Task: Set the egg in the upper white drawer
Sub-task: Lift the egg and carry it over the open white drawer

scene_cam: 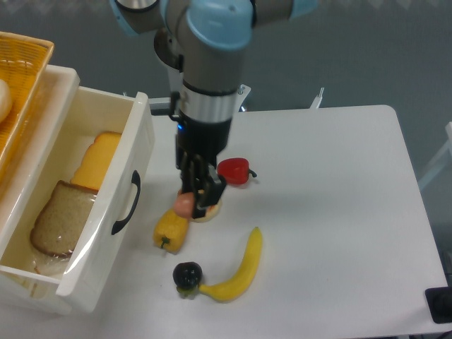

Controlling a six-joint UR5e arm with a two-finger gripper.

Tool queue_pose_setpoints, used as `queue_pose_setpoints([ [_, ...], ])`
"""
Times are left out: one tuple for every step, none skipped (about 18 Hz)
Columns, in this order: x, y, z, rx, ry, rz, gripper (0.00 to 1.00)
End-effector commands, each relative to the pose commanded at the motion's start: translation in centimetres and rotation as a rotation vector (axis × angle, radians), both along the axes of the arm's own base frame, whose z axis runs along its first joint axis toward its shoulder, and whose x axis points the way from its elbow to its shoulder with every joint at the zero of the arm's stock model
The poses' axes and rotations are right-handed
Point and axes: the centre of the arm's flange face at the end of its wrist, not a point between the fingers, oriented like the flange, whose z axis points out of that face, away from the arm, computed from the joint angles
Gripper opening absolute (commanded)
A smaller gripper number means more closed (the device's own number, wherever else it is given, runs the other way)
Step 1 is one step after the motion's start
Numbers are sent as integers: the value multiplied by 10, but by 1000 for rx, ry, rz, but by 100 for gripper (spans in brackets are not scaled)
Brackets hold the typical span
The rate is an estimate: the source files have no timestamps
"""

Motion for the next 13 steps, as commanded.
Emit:
queue_pose_setpoints([
  [8, 0, 4, 5, 1, -5, 14],
  [16, -1, 10, 13, -3, 2, 15],
  [24, -2, 16, 19, -4, 6, 14],
  [33, -1, 17, 15, -9, -3, 14],
  [40, 1, 18, 14, -12, -12, 14],
  [48, 2, 19, 12, -15, -22, 14],
  [56, 4, 19, 5, -21, -35, 14],
  [62, 5, 19, -2, -26, -41, 14],
  [65, 4, 19, -11, -26, -45, 14],
  [67, 2, 18, -15, -29, -47, 14],
  [69, 2, 17, -17, -30, -51, 14],
  [75, 3, 17, -18, -31, -62, 14],
  [81, 5, 15, -25, -36, -71, 14],
])
